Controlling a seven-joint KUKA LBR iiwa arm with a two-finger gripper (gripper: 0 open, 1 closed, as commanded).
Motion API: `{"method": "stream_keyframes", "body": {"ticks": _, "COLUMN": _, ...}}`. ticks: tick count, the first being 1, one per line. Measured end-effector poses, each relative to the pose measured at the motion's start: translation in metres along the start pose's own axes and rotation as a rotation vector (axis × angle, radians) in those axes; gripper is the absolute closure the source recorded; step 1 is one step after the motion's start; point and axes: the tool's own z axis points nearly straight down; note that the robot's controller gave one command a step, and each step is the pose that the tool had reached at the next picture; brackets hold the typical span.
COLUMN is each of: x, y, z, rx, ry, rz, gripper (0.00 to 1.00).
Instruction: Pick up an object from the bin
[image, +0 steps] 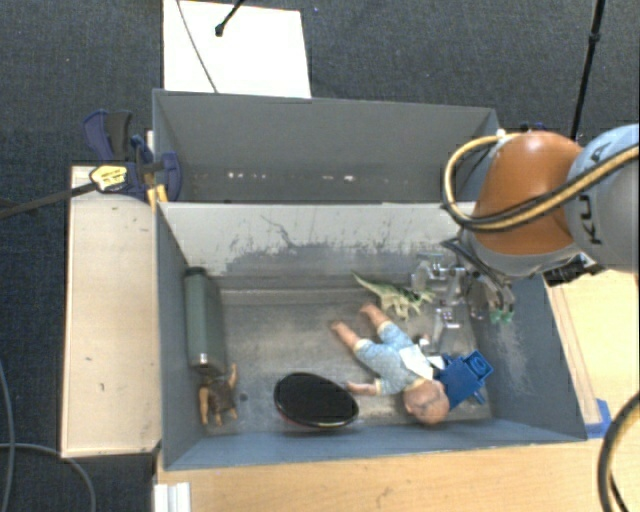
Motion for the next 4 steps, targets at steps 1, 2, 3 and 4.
{"method": "stream_keyframes", "body": {"ticks": 1, "x": -0.002, "y": 0.000, "z": -0.005, "rx": 0.001, "ry": -0.008, "rz": -0.001, "gripper": 0.00}}
{"method": "stream_keyframes", "body": {"ticks": 2, "x": 0.019, "y": 0.037, "z": 0.028, "rx": 0.001, "ry": -0.012, "rz": 0.070, "gripper": 0.00}}
{"method": "stream_keyframes", "body": {"ticks": 3, "x": 0.032, "y": 0.067, "z": 0.072, "rx": 0.001, "ry": -0.013, "rz": -0.036, "gripper": 1.00}}
{"method": "stream_keyframes", "body": {"ticks": 4, "x": 0.032, "y": 0.067, "z": 0.072, "rx": 0.001, "ry": -0.013, "rz": -0.036, "gripper": 1.00}}
